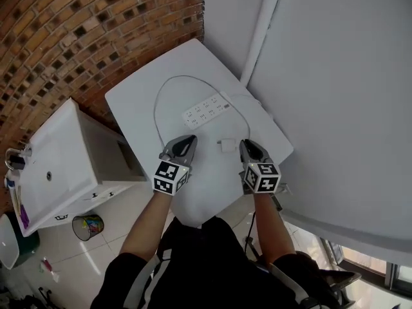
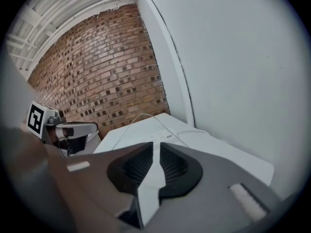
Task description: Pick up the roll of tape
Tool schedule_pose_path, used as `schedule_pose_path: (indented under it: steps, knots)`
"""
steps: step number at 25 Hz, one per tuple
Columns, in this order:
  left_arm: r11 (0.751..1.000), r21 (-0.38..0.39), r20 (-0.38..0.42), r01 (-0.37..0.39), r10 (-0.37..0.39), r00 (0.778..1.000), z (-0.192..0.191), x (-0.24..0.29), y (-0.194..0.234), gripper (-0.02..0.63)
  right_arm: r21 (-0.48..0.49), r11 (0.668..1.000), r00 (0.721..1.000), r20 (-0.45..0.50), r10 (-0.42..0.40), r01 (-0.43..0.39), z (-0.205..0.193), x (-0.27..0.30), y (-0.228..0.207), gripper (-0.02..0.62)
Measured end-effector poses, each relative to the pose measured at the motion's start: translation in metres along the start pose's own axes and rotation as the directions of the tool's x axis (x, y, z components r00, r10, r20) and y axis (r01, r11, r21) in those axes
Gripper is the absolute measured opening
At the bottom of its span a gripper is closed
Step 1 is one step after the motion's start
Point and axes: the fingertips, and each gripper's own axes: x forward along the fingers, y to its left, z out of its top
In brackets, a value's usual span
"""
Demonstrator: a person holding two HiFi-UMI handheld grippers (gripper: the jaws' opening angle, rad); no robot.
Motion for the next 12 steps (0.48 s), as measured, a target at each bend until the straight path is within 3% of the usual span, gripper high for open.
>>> schedule_pose_path:
  steps: [2, 5, 12]
  knots:
    - [1.0, 0.004, 0.036, -0.028, 0.028, 0.999, 0.012, -0.018, 0.001, 0.002, 0.014, 0.999, 0.998, 0.046, 0.05, -0.051, 0.012, -0.004, 0.016, 0.005]
    - [0.997, 0.017, 0.069, -0.069, 0.067, 0.995, 0.018, -0.044, 0.004, 0.002, -0.007, 0.994, 0.99, 0.087, 0.11, -0.11, 0.017, -0.012, 0.041, 0.005]
    - [0.995, 0.012, 0.15, -0.1, 0.097, 0.984, 0.019, -0.119, 0.001, 0.002, -0.036, 0.995, 0.984, 0.147, 0.096, -0.091, 0.006, -0.049, 0.094, 0.005]
